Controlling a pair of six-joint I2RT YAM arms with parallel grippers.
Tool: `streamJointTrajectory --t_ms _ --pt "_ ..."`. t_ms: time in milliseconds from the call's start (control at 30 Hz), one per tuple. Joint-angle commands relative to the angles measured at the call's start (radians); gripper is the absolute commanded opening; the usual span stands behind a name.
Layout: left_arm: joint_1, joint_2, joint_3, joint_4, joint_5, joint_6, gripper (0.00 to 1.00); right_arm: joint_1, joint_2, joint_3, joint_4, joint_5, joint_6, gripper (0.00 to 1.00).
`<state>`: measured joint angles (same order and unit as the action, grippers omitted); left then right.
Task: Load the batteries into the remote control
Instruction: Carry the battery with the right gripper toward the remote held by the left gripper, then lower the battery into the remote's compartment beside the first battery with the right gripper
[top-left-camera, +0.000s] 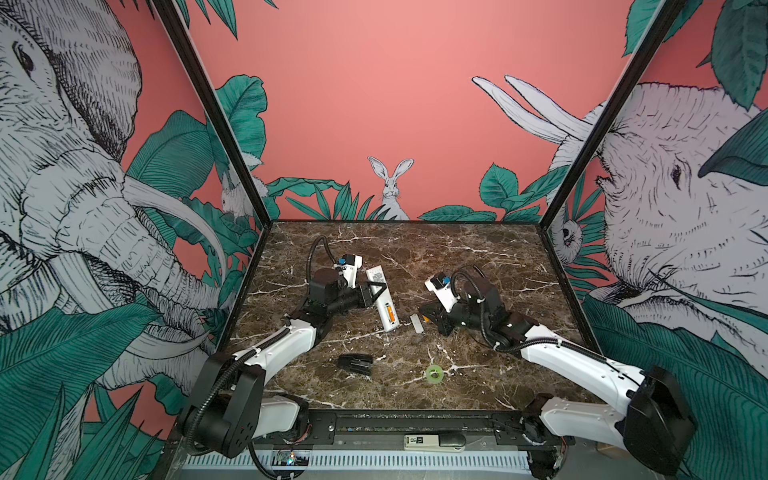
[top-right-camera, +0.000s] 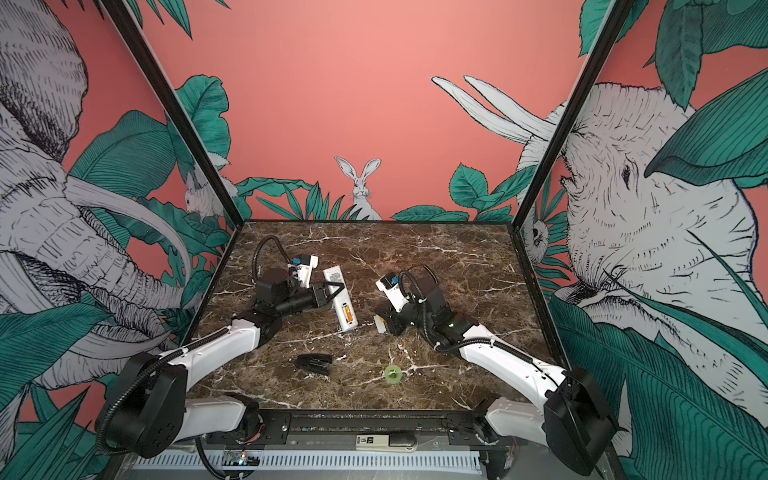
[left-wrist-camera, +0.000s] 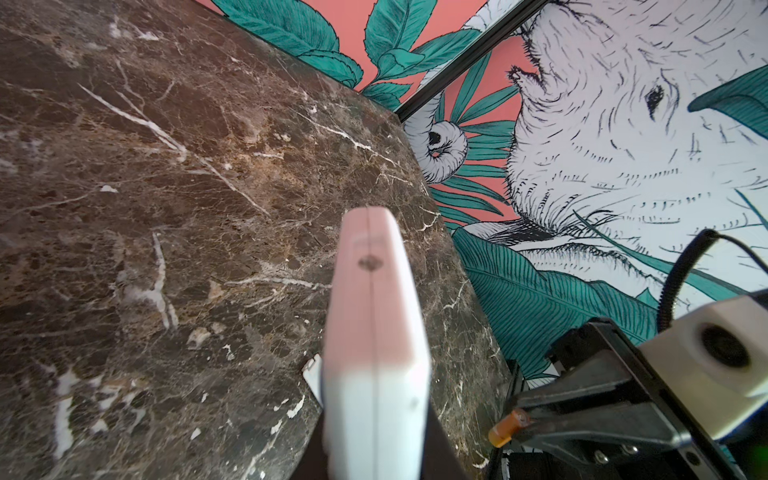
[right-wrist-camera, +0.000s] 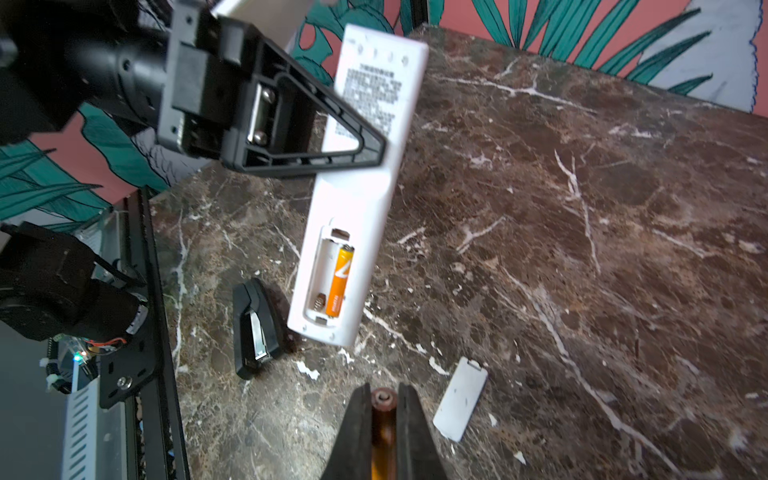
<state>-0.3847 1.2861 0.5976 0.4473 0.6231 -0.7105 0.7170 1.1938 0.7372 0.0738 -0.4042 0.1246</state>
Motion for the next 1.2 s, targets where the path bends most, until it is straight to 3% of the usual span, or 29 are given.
streamJointTrajectory --t_ms 0,467,1167 --pt "0.004 -0.028 -0.018 0.078 0.032 -0.023 0.0 0.016 -0.017 -0.01 0.159 -0.034 0.031 0.01" --pt "0.004 -0.018 -0.049 0.254 0.108 -0.122 0.0 0.067 0.06 0.0 0.387 -0.063 0.061 0.01" --pt "0.004 -0.037 -0.05 0.286 0.126 -0.161 0.0 0.106 0.153 0.009 0.513 -0.017 0.057 0.0"
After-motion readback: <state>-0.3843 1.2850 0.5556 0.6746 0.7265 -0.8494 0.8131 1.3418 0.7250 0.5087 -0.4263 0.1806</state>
